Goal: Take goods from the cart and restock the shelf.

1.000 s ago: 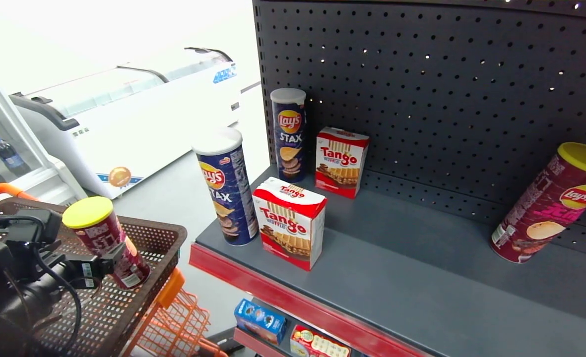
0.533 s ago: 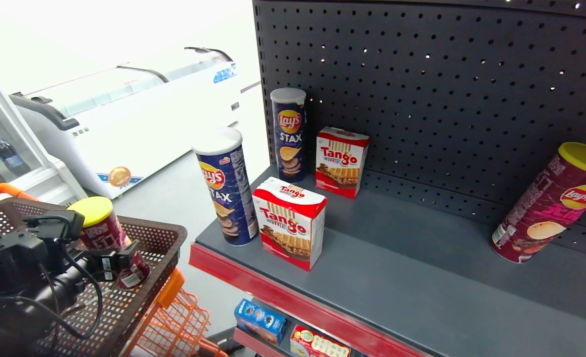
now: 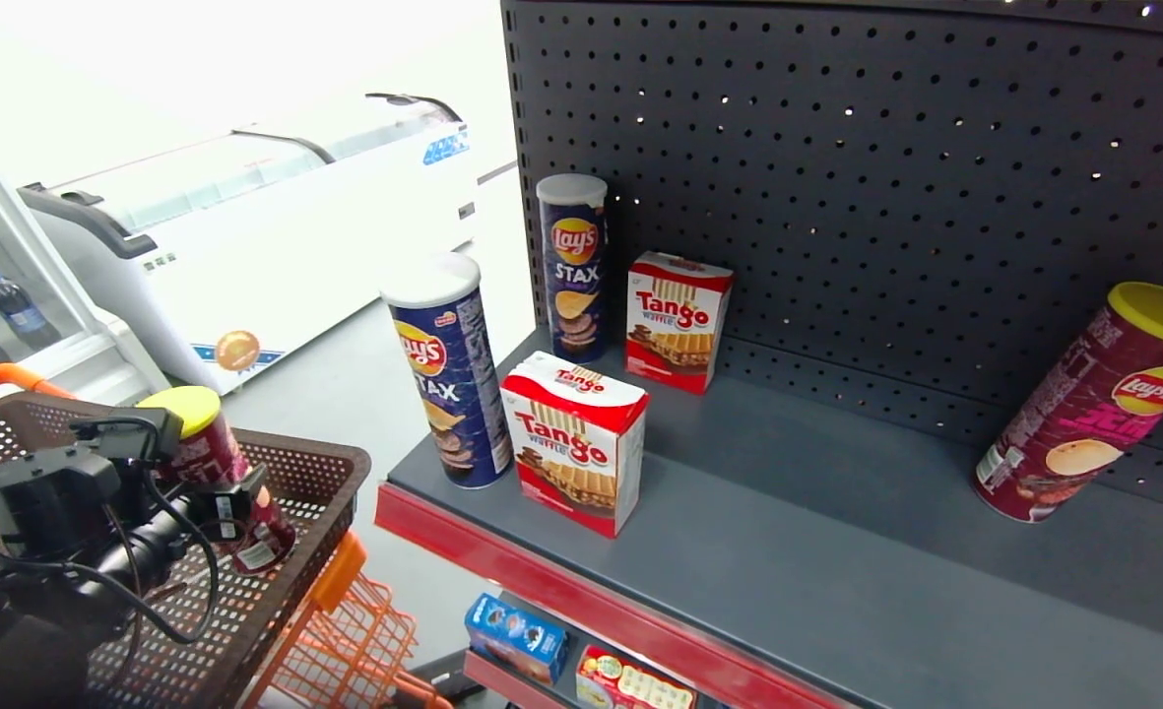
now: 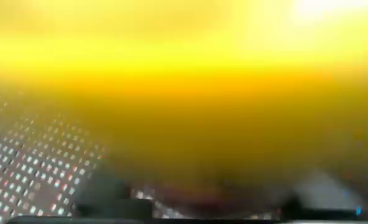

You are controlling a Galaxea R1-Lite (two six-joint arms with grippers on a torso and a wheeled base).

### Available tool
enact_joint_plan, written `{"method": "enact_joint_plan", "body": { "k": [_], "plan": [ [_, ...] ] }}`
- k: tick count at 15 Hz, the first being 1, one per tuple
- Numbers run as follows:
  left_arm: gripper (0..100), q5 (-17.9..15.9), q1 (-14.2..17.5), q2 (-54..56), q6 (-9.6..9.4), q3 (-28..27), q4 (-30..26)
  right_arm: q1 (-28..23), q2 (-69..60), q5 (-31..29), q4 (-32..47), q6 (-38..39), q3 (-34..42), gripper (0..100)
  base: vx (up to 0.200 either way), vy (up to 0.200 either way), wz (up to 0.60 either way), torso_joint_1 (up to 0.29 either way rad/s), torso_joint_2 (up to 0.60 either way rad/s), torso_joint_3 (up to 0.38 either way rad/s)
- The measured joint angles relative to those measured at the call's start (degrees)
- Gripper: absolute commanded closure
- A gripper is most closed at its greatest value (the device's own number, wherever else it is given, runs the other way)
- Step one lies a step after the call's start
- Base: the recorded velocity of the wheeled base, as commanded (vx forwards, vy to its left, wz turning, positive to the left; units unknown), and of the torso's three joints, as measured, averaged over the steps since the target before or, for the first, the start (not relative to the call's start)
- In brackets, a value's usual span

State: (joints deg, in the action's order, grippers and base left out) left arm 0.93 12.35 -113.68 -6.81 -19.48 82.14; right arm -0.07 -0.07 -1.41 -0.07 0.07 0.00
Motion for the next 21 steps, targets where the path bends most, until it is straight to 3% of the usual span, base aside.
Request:
{"method": "enact_joint_plan", "body": {
  "k": [6,9,12,15,19,21],
  "plan": [
    [100,-0.17,-1.49,2.55,-0.54,-3.04,-1.29,0.00,0.00,0.00,0.00,0.02,0.00,0,0.000,0.000,0.00,0.000,0.00,0.000],
    [100,-0.57,-3.75,8.56,-0.40,-3.08,-7.14,0.00,0.00,0.00,0.00,0.02,0.00,0,0.000,0.000,0.00,0.000,0.00,0.000],
    [100,-1.52,-6.81,16.47,1.13,-2.93,-12.35,-0.04,0.00,0.00,0.00,0.02,0.00,0,0.000,0.000,0.00,0.000,0.00,0.000],
    [100,-1.30,-11.28,23.63,2.13,-2.67,-13.52,0.00,0.00,0.00,0.00,0.02,0.00,0,0.000,0.000,0.00,0.000,0.00,0.000],
    [100,-0.90,-14.54,28.70,1.45,-1.93,-13.42,-0.04,0.00,0.00,0.00,0.02,0.00,0,0.000,0.000,0.00,0.000,0.00,0.000],
    [100,-1.55,-16.53,32.59,1.45,-1.40,-16.57,-0.02,0.00,0.00,0.00,0.02,0.00,0,0.000,0.000,0.00,0.000,0.00,0.000]
  ]
}}
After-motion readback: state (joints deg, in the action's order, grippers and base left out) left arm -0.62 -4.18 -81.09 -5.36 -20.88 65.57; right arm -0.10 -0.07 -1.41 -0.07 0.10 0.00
